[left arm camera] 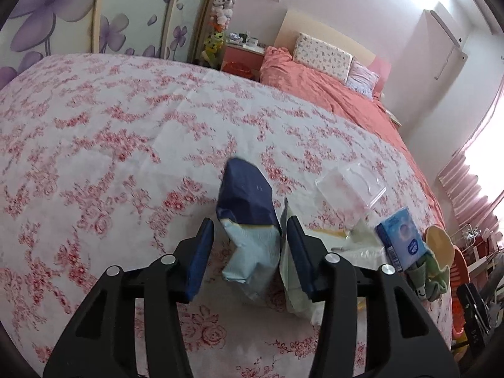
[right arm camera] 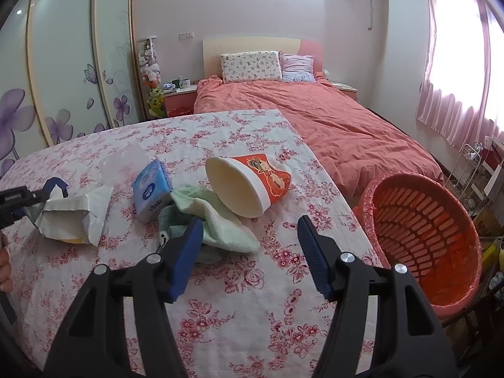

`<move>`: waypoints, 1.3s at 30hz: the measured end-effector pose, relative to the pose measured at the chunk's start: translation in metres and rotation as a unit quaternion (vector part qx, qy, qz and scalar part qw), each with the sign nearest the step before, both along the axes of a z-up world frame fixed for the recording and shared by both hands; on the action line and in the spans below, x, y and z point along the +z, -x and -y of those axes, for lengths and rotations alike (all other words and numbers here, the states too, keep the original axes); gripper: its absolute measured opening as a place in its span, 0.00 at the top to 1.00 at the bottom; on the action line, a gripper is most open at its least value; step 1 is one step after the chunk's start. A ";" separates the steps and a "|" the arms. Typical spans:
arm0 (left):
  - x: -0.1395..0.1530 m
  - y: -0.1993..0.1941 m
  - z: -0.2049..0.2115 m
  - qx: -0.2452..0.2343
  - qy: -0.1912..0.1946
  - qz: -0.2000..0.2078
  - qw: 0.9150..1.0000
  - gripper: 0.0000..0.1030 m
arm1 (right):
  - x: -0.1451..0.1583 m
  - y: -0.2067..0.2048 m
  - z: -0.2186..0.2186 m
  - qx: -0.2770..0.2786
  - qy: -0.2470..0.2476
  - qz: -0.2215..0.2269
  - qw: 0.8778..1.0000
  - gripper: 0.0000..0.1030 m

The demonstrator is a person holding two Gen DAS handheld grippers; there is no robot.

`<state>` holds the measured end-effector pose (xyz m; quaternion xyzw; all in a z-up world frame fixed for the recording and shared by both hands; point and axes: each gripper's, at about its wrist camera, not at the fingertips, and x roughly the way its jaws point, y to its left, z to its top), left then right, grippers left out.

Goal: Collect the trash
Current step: 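Close the left gripper on the blue-and-white cloth bag, then lift the cloth bag with the left gripper while the right grasps the mint green cloth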

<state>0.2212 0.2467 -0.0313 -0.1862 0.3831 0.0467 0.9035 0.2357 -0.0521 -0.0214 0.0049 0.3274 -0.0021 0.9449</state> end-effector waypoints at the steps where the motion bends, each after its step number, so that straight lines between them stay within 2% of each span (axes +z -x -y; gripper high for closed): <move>1: 0.002 0.000 -0.001 0.001 0.002 0.004 1.000 0.52 | 0.000 0.000 0.000 0.000 0.000 0.000 1.000 0.41; 4: 0.010 -0.001 -0.005 0.009 0.003 0.017 1.000 0.52 | -0.001 0.000 -0.001 0.000 0.001 -0.001 1.000 0.41; 7: 0.011 -0.006 -0.007 0.017 -0.009 0.012 1.000 0.51 | -0.001 0.000 -0.001 -0.001 0.001 -0.001 1.000 0.41; 10: 0.003 -0.011 -0.002 0.009 -0.036 -0.004 0.999 0.52 | -0.002 0.000 0.000 -0.002 0.000 -0.001 1.000 0.41; 15: -0.005 -0.013 0.008 -0.006 -0.041 -0.011 0.999 0.52 | -0.002 0.000 0.000 0.000 0.001 -0.001 1.000 0.41; 20: -0.009 -0.021 0.027 -0.025 -0.058 -0.019 0.998 0.58 | -0.004 0.001 0.000 0.000 0.002 -0.002 1.000 0.41; 30: -0.010 -0.017 0.027 -0.026 -0.066 -0.014 0.997 0.59 | -0.004 -0.001 0.002 -0.001 -0.001 -0.003 1.000 0.41; 34: -0.015 -0.019 0.028 -0.022 -0.070 -0.027 0.997 0.58 | -0.005 -0.007 0.000 0.002 -0.012 -0.005 1.000 0.41; 36: -0.021 -0.021 0.027 -0.022 -0.063 -0.039 0.997 0.59 | -0.006 -0.013 -0.005 0.008 -0.015 -0.010 1.000 0.41; 39: -0.018 -0.017 0.026 -0.020 -0.069 -0.030 0.997 0.61 | -0.010 -0.022 -0.011 0.022 -0.019 -0.030 0.999 0.41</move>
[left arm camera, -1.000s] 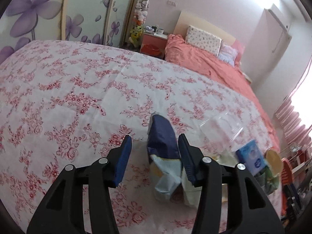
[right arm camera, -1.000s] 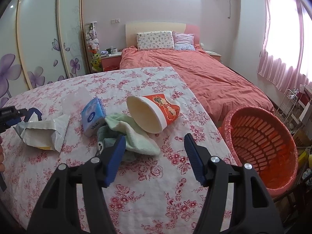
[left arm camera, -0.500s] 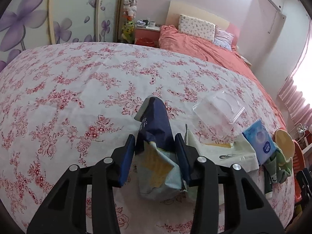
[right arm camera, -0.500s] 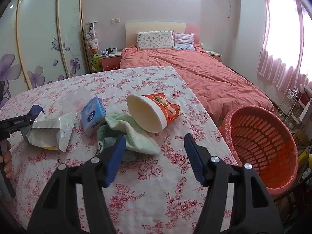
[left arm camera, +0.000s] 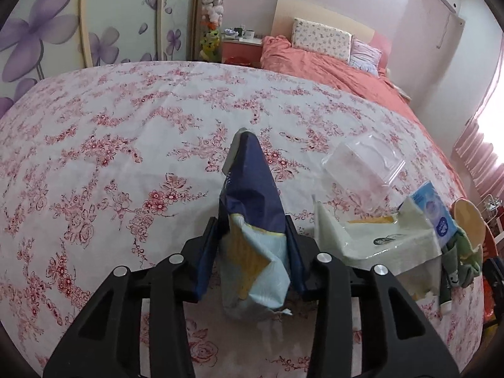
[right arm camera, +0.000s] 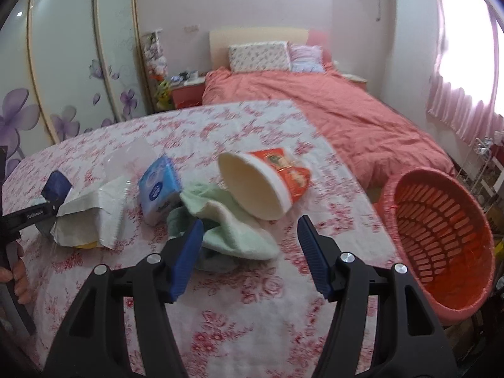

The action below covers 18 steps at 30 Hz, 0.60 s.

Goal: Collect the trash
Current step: 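Lift the cloth bag with the left gripper while the right grasps the mint green cloth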

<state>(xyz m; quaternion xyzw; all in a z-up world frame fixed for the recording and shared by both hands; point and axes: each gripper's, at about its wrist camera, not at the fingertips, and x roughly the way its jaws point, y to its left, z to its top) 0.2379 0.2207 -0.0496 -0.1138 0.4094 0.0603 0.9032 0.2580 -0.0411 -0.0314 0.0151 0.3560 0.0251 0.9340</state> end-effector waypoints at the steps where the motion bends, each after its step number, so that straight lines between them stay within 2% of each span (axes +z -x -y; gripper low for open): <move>1: 0.002 0.002 -0.002 0.003 -0.001 0.004 1.000 0.61 | -0.002 -0.003 -0.002 0.004 0.000 -0.008 1.000 0.41; 2: 0.005 0.003 -0.004 0.006 -0.001 0.009 1.000 0.63 | -0.003 -0.006 -0.004 0.008 -0.001 -0.014 1.000 0.45; 3: 0.007 0.004 -0.006 0.008 0.000 0.012 1.000 0.63 | -0.004 -0.007 -0.006 0.012 -0.002 -0.018 1.000 0.56; 4: 0.010 0.005 -0.008 0.012 0.000 0.015 1.000 0.63 | -0.005 -0.008 -0.008 0.018 -0.004 -0.022 1.000 0.62; 5: 0.013 0.007 -0.011 0.016 0.000 0.019 1.000 0.63 | -0.006 -0.009 -0.009 0.023 -0.004 -0.027 0.999 0.75; 8: 0.022 0.011 -0.014 0.021 -0.004 0.030 0.999 0.63 | -0.004 -0.005 -0.010 0.025 -0.008 -0.019 0.999 0.91; 12: 0.035 0.018 -0.015 0.021 -0.005 0.045 0.999 0.63 | 0.010 0.006 -0.006 0.028 -0.017 0.005 0.999 0.95; 18: 0.055 0.027 -0.003 0.007 0.002 0.065 0.998 0.63 | 0.045 0.025 -0.002 0.032 -0.034 0.053 0.998 0.96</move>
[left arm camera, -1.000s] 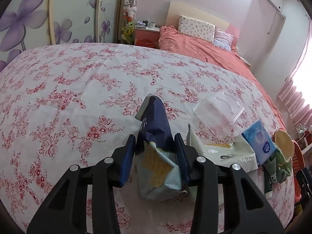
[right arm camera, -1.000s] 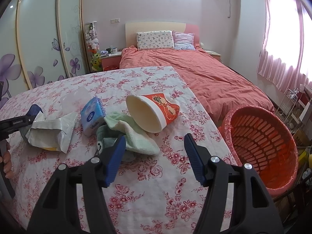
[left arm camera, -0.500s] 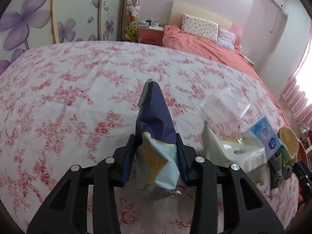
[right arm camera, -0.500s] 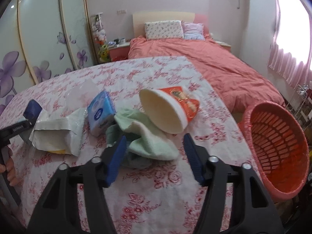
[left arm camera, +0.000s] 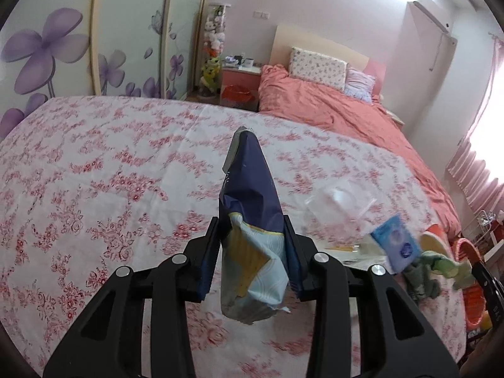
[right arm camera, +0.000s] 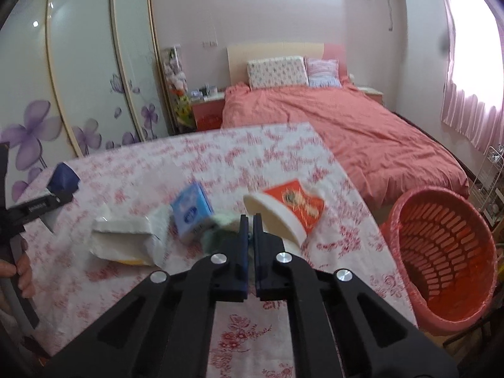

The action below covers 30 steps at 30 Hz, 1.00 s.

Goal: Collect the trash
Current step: 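Lift the cloth bag with the left gripper while the right grasps the mint green cloth, then carry the bag and green cloth over the orange basket and open both grippers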

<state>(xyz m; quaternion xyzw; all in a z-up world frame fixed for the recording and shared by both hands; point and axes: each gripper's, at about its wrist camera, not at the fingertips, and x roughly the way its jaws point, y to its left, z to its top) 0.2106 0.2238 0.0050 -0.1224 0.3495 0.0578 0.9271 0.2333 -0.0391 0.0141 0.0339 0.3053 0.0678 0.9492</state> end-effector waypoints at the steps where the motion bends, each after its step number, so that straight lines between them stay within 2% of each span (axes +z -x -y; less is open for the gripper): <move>1: 0.004 0.003 0.003 -0.005 0.002 0.004 1.000 0.63 | 0.006 0.004 0.001 0.000 -0.005 0.008 1.000 0.96; 9: 0.032 0.019 0.042 -0.058 0.009 0.033 0.998 0.63 | 0.032 0.026 0.009 -0.004 -0.003 0.047 0.999 0.97; 16: 0.029 0.024 0.074 -0.104 0.013 0.032 0.994 0.63 | -0.004 0.015 0.033 -0.021 -0.009 -0.012 1.000 0.96; 20: 0.021 0.025 0.085 -0.120 0.014 0.024 0.992 0.63 | -0.024 0.015 0.045 -0.027 0.003 -0.041 0.999 0.91; 22: 0.018 0.024 0.089 -0.126 0.014 0.020 0.992 0.63 | -0.032 0.016 0.048 -0.029 0.007 -0.049 0.998 0.81; 24: 0.017 0.025 0.092 -0.129 0.013 0.018 0.991 0.63 | -0.038 0.015 0.049 -0.036 0.013 -0.054 0.998 0.63; 27: 0.015 0.025 0.096 -0.134 0.014 0.015 0.991 0.63 | -0.046 0.009 0.053 -0.049 0.018 -0.066 0.996 0.54; 30: 0.013 0.025 0.100 -0.138 0.014 0.012 0.990 0.63 | -0.055 0.000 0.056 -0.056 0.027 -0.083 0.995 0.51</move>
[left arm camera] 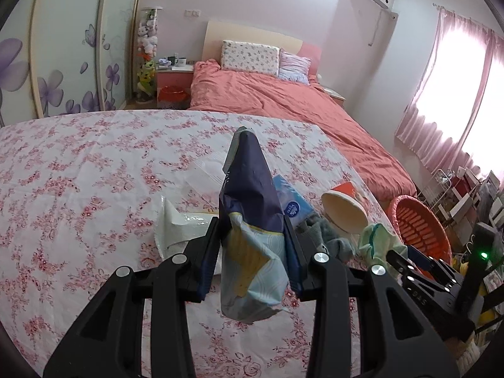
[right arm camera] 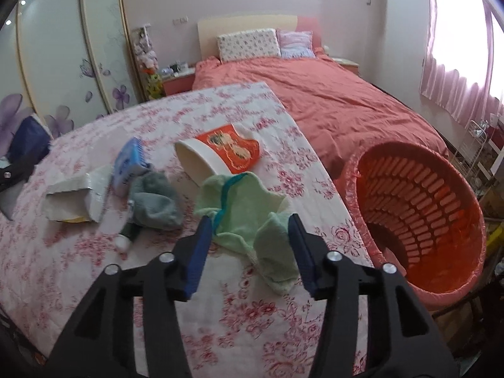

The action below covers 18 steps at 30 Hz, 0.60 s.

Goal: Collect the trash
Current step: 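Carry the bag and green cloth over the orange basket and open both grippers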

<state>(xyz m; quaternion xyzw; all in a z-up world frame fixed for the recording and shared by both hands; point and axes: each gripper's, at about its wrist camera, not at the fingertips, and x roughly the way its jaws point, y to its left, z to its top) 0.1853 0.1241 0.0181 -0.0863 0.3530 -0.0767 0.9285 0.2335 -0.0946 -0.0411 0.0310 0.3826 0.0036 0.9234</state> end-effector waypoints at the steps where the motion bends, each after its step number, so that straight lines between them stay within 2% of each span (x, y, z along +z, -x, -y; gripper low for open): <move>1: -0.001 0.000 0.001 -0.002 0.000 -0.002 1.000 0.63 | -0.003 -0.003 0.000 -0.005 0.005 -0.005 1.000 0.51; 5: -0.003 0.000 0.006 -0.008 0.000 -0.006 1.000 0.63 | -0.013 -0.011 0.004 -0.017 0.016 -0.029 0.999 0.50; 7: -0.004 0.000 0.009 -0.011 0.000 -0.007 1.000 0.63 | -0.017 -0.011 0.005 -0.025 0.034 -0.037 0.998 0.54; 9: -0.005 -0.001 0.011 -0.014 0.001 -0.009 1.000 0.63 | -0.018 -0.008 0.010 -0.032 0.037 -0.039 0.998 0.76; 10: -0.005 -0.001 0.012 -0.016 0.000 -0.009 1.000 0.63 | -0.018 -0.007 0.013 -0.033 0.032 -0.038 0.998 0.82; 11: -0.006 -0.001 0.014 -0.018 0.000 -0.009 1.000 0.63 | -0.017 -0.006 0.016 -0.031 0.023 -0.037 0.999 0.92; 18: -0.004 0.001 0.031 -0.035 0.003 -0.008 0.999 0.63 | 0.011 0.014 0.029 -0.018 -0.028 0.012 0.999 0.94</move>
